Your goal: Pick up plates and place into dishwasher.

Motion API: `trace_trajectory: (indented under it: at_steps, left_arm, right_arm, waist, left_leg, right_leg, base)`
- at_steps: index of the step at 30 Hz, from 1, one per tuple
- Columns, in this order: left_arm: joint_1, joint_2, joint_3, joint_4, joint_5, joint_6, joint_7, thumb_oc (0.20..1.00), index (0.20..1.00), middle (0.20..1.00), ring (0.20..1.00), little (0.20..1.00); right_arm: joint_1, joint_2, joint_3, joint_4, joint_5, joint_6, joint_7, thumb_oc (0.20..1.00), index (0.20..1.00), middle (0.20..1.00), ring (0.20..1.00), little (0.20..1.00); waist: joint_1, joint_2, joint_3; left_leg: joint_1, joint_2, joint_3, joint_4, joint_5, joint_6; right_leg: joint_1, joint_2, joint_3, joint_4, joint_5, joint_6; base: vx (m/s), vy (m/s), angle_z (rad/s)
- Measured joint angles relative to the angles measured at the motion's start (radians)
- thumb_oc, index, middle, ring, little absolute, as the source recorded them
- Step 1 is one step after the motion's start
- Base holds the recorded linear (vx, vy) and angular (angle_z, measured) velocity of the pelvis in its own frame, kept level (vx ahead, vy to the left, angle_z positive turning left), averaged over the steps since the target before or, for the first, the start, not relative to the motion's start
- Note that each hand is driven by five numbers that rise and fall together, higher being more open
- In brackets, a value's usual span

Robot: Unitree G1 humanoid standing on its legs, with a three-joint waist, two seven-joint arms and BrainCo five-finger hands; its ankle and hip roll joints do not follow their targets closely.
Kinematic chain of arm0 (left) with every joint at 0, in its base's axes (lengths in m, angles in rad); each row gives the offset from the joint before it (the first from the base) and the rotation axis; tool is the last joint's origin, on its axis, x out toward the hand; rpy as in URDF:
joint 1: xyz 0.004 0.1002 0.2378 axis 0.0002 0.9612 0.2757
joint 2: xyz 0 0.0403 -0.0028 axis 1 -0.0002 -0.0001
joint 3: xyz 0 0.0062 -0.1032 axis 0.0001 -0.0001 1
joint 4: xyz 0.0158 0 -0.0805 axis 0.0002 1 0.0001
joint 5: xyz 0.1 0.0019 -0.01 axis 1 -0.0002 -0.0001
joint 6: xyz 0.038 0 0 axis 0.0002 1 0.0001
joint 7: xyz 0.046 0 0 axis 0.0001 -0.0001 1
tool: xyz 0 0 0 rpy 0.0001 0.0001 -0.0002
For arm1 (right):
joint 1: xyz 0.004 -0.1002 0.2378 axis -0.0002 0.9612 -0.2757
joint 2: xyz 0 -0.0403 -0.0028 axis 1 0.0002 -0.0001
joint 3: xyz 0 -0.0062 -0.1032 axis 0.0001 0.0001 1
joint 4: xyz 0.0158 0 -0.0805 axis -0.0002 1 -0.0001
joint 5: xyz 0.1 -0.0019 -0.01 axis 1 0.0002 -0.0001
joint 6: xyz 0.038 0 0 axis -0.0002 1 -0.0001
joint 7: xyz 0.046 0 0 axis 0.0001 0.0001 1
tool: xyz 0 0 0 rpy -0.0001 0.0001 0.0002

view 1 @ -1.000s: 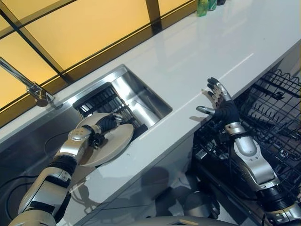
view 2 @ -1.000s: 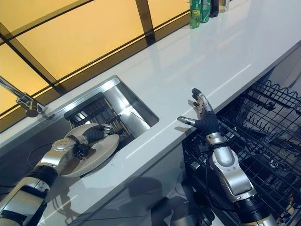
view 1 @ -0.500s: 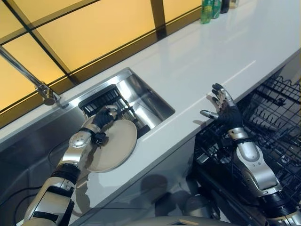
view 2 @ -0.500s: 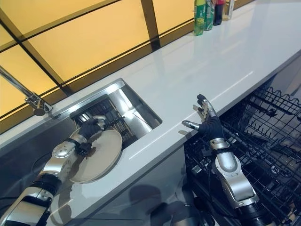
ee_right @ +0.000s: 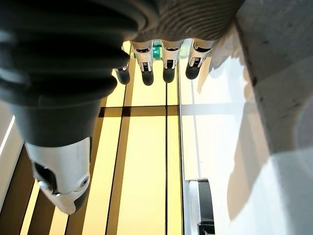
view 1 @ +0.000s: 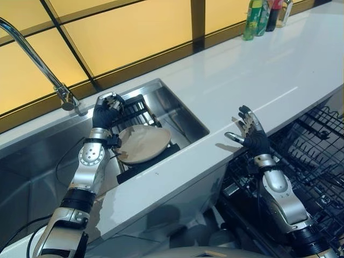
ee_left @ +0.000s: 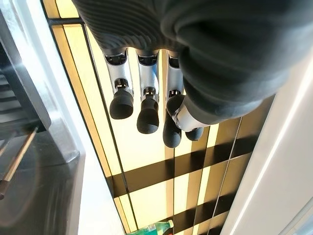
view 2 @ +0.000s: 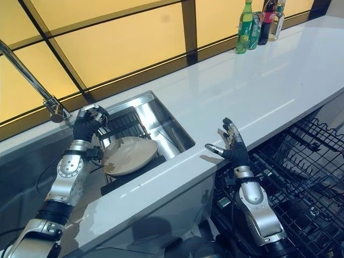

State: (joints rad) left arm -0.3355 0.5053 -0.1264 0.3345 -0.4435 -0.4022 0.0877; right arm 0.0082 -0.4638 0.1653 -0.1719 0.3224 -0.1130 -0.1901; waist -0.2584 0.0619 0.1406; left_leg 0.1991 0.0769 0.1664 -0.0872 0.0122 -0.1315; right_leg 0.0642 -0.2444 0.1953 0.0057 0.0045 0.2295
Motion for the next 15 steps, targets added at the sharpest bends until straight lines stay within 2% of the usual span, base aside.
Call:
trace_trajectory:
  at_steps: [3,4,5,6,7,9,12,15]
  left_arm:
    - [0.010,-0.008,0.000,0.000,0.019,0.000,0.006,0.200,0.200,0.200,0.200,0.200]
    - [0.014,-0.009,0.000,0.000,0.036,0.000,0.010,0.420,0.420,0.420,0.420,0.420]
    - [0.016,-0.009,0.000,0.000,0.053,-0.001,0.016,0.561,0.561,0.561,0.561,0.561]
    - [0.017,-0.008,0.002,0.000,0.094,-0.006,0.028,1.000,1.000,1.000,1.000,1.000]
    - [0.017,-0.007,0.002,0.000,0.134,-0.015,0.040,1.000,1.000,1.000,1.000,1.000]
    - [0.018,0.037,0.001,-0.009,0.314,-0.029,0.092,1.000,1.000,1.000,1.000,1.000]
    - [0.038,0.187,0.000,-0.094,0.542,-0.044,0.129,1.000,1.000,1.000,1.000,1.000]
    - [0.079,0.359,0.002,-0.168,0.694,-0.048,0.121,1.000,1.000,1.000,1.000,1.000]
  right_arm:
    - [0.001,0.001,0.000,0.000,0.000,0.000,0.004,1.000,1.000,1.000,1.000,1.000]
    - [0.001,0.001,-0.001,0.000,0.000,0.000,0.006,1.000,1.000,1.000,1.000,1.000]
    - [0.001,0.001,-0.001,0.000,0.000,0.000,0.007,1.000,1.000,1.000,1.000,1.000]
    - [0.003,0.002,-0.002,0.000,0.001,0.000,0.009,1.000,1.000,1.000,1.000,1.000]
    - [0.005,0.002,-0.002,0.000,0.001,0.000,0.010,1.000,1.000,1.000,1.000,1.000]
    - [0.008,0.002,-0.010,0.000,0.002,0.000,0.013,1.000,1.000,1.000,1.000,1.000]
    - [0.018,-0.002,-0.025,-0.003,0.003,0.000,0.017,1.000,1.000,1.000,1.000,1.000]
    - [0.031,-0.016,-0.060,-0.004,0.015,0.001,0.030,1.000,1.000,1.000,1.000,1.000]
  waist:
    - [0.000,-0.001,0.000]
    - [0.000,-0.001,-0.001]
    - [0.000,-0.001,-0.001]
    - [0.000,-0.002,-0.001]
    - [0.001,-0.003,-0.002]
    - [0.000,-0.004,-0.001]
    - [0.002,-0.004,-0.001]
    - [0.009,-0.001,0.000]
  left_leg:
    - [0.000,0.001,-0.003,0.000,-0.001,0.002]
    - [0.001,0.001,-0.003,0.000,-0.001,0.002]
    - [0.001,0.001,-0.003,0.000,0.000,0.001]
    - [0.000,0.001,-0.003,0.000,0.000,-0.001]
    - [0.000,0.001,-0.003,0.000,0.000,-0.001]
    - [0.000,0.001,-0.004,0.000,0.000,-0.001]
    - [-0.003,0.001,-0.005,0.000,0.000,-0.001]
    - [-0.004,0.001,-0.010,-0.001,-0.003,0.001]
  right_leg:
    - [0.002,0.000,-0.004,-0.002,0.000,0.000]
    - [0.002,0.000,-0.004,-0.002,0.000,0.000]
    - [0.002,0.000,-0.004,-0.002,0.000,0.000]
    - [0.002,0.000,-0.004,-0.002,0.000,0.000]
    - [0.002,0.000,-0.004,-0.002,0.000,0.000]
    - [0.003,0.000,-0.005,-0.003,0.000,0.000]
    - [0.004,0.000,-0.006,-0.005,0.000,-0.001]
    - [0.016,-0.003,-0.016,-0.015,0.000,0.000]
  base:
    - [0.01,-0.008,0.03]
    - [0.00,0.000,0.00]
    - [0.00,0.000,0.00]
    - [0.00,0.000,0.00]
    - [-0.01,-0.031,0.00]
    - [0.00,0.000,0.00]
    - [-0.02,0.007,0.01]
    - [-0.03,0.025,0.07]
